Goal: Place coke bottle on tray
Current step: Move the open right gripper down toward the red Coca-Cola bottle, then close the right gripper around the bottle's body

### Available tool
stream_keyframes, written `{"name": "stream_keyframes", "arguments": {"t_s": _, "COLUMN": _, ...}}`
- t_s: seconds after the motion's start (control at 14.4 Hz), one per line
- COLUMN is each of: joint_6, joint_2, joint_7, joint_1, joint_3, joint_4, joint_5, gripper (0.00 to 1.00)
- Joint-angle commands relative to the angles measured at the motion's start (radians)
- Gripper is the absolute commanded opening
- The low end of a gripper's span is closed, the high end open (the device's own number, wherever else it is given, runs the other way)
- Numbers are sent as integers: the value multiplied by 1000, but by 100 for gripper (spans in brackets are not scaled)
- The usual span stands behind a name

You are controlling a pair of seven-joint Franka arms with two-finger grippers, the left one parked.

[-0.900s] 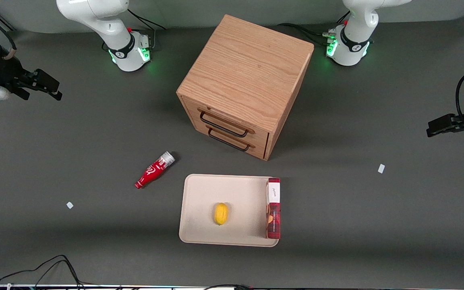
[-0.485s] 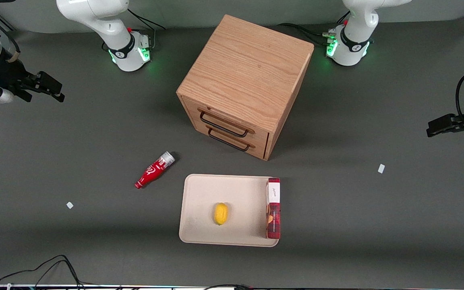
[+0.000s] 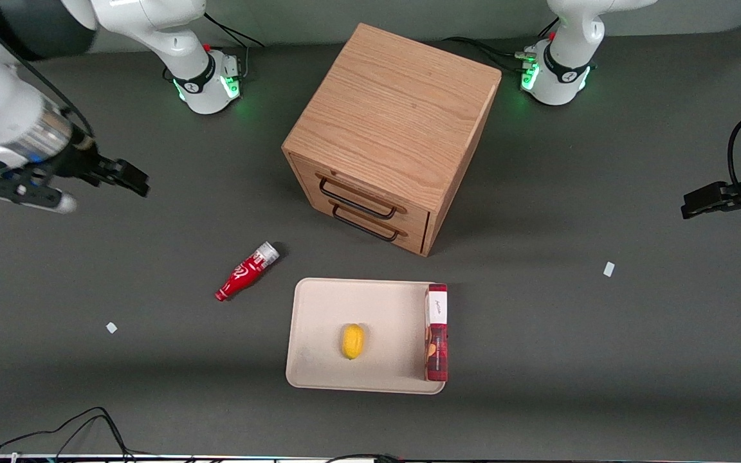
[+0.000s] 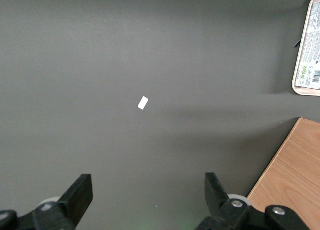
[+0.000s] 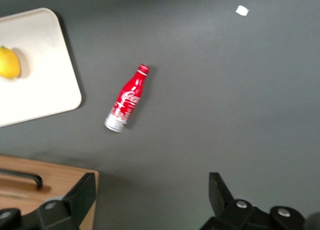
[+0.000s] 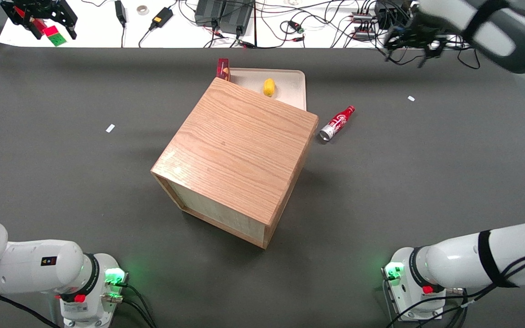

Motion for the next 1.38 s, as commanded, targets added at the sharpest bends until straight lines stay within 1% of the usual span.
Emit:
{"name": "stream_keyframes", "arguments": {"t_s": 0.0, "joint_6": 83, "joint_2": 118, "joint_7": 168, "joint_1": 4, "joint_3": 33, "joint_4": 36, "joint_5": 11, "gripper": 100}}
{"name": "stream_keyframes", "arguments": {"t_s": 0.21, "joint_6": 231, "joint_2": 193, "joint_7": 323, "joint_1": 15, "joint_3": 61, "joint_4": -17, "joint_5": 9, "gripper": 100}}
{"name": "stream_keyframes", "arguments": {"t_s": 0.42, "joint_6": 322, "joint_2": 285, "joint_7": 472, "joint_1": 38, "joint_3": 67, "joint_4": -38, "joint_5": 9, "gripper": 100}}
{"name": "stream_keyframes", "arguments": {"t_s": 0.62, "joint_6": 414, "joint_2": 354, "joint_7": 572, "joint_1": 42, "joint_3": 72, "joint_4": -70, "joint_5": 6, "gripper": 100}}
{"name": "stream_keyframes", "arguments": {"t_s": 0.76, "joint_6": 520, "joint_2": 385, "joint_7": 577, "joint_1": 44, "joint_3": 72, "joint_4": -120, "joint_5": 0, "gripper": 100}}
{"name": "stream_keyframes", "arguments": {"t_s": 1.11, "joint_6": 657, "joint_2": 472, "joint_7": 604, "joint_1": 42, "joint_3": 72, "joint_4": -168, "joint_5": -9, "gripper": 100}}
{"name": "stream_keyframes", "arguments": {"t_s": 1.32, "joint_6": 669, "joint_2": 503, "joint_7": 604, "joint_1": 42, "joint_3": 72, "joint_4": -176, "joint_5": -26, "gripper": 100}}
